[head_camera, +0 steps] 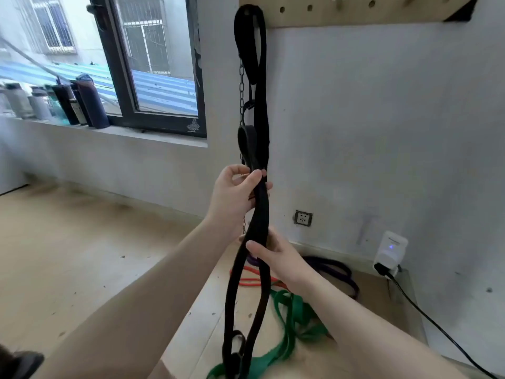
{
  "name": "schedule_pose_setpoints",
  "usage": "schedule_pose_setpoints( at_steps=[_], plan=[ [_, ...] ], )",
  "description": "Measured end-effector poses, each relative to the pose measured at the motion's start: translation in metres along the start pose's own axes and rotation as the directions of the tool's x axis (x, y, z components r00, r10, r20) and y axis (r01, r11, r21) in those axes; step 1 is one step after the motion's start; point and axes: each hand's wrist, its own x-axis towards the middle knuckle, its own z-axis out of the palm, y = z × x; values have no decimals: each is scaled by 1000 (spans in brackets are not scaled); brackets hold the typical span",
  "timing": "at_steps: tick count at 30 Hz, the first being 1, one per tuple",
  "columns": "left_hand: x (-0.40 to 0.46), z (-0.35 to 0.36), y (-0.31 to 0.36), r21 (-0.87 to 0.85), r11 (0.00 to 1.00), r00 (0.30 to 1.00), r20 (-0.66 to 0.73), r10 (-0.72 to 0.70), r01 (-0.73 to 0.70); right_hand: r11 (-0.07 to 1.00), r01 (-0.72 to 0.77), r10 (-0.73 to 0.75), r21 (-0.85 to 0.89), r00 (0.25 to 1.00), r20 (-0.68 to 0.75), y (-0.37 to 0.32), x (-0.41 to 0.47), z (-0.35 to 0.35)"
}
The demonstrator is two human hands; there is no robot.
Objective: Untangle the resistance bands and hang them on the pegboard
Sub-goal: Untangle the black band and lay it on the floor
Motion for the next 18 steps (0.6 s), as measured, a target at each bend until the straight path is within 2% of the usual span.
schedule_pose_setpoints(
  at_steps=[3, 5, 7, 9, 11, 14, 16, 18],
  plan=[
    [5, -2, -6, -34, 998, 998, -41, -46, 45, 1000, -22, 22, 2, 990, -138, 8, 7, 6],
    [16, -13, -15, -35, 989, 983, -109, -149, 146, 996, -54, 66, 69, 980, -186, 10, 8, 4],
    [21, -28, -28, 190, 919, 933, -175, -313, 344, 989, -71, 101, 132, 967, -234, 11, 7, -1],
    [10, -37, -47, 416, 783, 885, -158, -439, 463, 977, -68, 131, 203, 941, -313, 7, 8, -6],
    [-12, -40, -70, 437, 774, 860, 3, -510, 457, 942, -83, 206, 325, 908, -365, 1, 14, -9],
    [-38, -47, -101, 457, 805, 835, 206, -509, 378, 791, -142, 410, 596, 845, -343, -5, 27, -11],
    [-44, -54, -112, 415, 853, 861, 254, -441, 315, 730, -156, 461, 665, 831, -312, -6, 34, -15],
    [-45, -59, -114, 365, 900, 911, 239, -337, 237, 709, -178, 471, 683, 839, -270, -6, 41, -16]
  ],
)
